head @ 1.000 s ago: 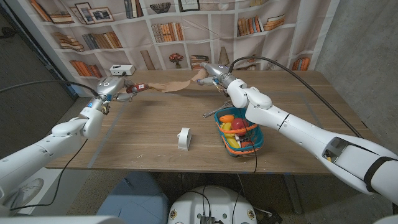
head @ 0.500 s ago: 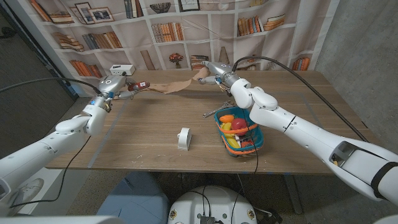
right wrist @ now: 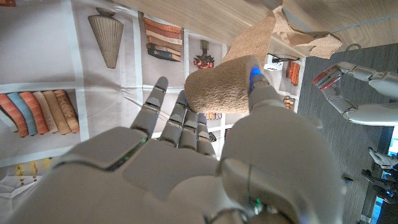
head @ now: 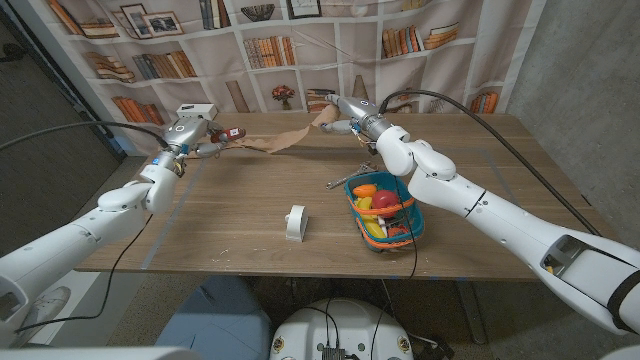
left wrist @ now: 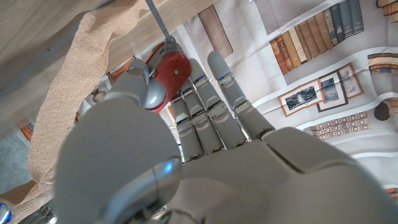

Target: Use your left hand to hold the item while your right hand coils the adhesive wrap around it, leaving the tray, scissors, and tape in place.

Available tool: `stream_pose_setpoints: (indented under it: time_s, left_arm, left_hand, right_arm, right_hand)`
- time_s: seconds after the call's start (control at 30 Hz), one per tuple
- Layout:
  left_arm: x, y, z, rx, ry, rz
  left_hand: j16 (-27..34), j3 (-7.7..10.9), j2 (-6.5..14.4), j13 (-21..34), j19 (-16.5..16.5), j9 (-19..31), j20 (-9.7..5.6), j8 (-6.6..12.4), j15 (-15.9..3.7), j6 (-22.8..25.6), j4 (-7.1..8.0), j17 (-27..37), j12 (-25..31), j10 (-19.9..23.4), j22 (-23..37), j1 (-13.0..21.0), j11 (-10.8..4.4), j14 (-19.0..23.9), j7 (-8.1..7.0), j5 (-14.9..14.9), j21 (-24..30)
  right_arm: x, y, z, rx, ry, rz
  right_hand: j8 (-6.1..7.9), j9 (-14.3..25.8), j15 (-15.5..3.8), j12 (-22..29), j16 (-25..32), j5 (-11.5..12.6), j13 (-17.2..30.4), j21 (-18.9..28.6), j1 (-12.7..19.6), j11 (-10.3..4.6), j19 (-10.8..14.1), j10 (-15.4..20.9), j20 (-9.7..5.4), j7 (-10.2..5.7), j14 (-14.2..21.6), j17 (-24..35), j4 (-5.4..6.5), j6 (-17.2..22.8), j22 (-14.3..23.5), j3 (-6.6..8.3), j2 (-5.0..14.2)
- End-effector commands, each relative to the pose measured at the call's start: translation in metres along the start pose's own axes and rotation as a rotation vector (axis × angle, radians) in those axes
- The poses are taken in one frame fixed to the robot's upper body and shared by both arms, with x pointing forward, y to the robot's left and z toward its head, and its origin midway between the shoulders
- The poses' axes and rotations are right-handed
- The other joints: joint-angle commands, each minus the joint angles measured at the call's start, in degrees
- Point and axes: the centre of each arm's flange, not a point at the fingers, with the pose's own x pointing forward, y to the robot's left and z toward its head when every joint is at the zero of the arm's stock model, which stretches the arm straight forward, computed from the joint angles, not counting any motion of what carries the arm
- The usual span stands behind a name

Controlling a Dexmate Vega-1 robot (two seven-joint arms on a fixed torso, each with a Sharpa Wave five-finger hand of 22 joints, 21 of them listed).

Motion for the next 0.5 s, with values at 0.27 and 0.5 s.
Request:
stream_pose_setpoints:
  time_s: [0.27,0.5]
  left_arm:
    - [0.026,0.005,0.018,0.000,-0.062,0.027]
    - [0.033,0.005,0.026,-0.008,-0.083,0.033]
  left_hand:
    - [0.0,1.00,10.0,0.3,0.8,0.4,-0.04,0.19,-0.18,1.6,0.31,0.2,0.6,0.5,0.1,9.4,0.34,0.8,-0.93,0.2,0.9]
    - [0.1,1.07,10.0,0.3,0.9,0.4,-0.19,0.14,-0.18,1.6,0.28,0.2,0.6,0.5,0.1,9.4,0.28,0.9,-0.97,0.2,1.2]
  right_arm:
    - [-0.028,-0.009,-0.005,0.017,0.016,-0.041]
    - [-0.036,-0.010,-0.005,0.022,0.022,-0.049]
  right_hand:
    - [-0.26,0.2,-0.47,0.6,0.4,0.2,0.4,-0.2,0.1,-1.57,-0.3,1.4,0.00,-0.27,0.4,0.3,0.01,0.6,0.3,-0.28,0.38]
    - [-0.33,0.2,-0.52,0.9,0.5,0.3,0.6,-0.2,0.2,-1.57,-0.4,1.6,-0.02,-0.38,0.6,0.4,-0.01,0.7,0.3,-0.26,0.36]
